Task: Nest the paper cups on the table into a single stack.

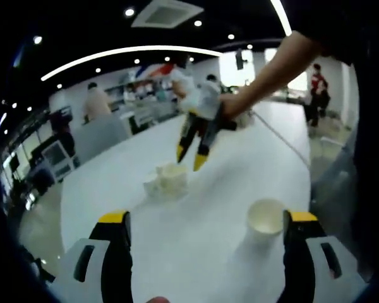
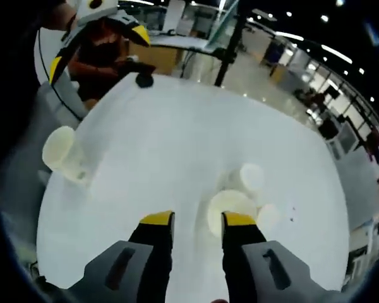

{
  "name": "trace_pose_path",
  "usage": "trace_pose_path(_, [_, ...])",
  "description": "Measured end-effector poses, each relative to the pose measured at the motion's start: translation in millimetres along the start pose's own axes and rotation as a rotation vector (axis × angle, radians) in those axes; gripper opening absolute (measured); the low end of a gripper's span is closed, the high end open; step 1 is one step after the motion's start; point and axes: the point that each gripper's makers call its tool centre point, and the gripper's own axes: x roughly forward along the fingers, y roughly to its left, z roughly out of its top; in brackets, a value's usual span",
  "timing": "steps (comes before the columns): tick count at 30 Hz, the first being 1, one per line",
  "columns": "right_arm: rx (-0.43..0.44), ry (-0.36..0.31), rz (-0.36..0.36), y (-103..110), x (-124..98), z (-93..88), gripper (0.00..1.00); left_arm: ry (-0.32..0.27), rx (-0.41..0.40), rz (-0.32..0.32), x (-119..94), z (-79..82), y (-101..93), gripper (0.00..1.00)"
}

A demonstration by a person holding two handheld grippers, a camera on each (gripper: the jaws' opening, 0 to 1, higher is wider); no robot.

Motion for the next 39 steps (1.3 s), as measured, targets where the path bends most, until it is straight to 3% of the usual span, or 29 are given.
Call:
trace_pose_path(28, [-0.084, 0.055, 0.077, 3, 32, -20.0, 0.07, 0.018, -0.059, 0.044, -7, -16.1, -4.6, 0.99])
trace_pose_path(39, [-0.114, 0.056, 0.097, 8, 31, -18.8, 0.0, 0.034, -0.063, 0.052, -8, -23.4, -4.9, 0.99])
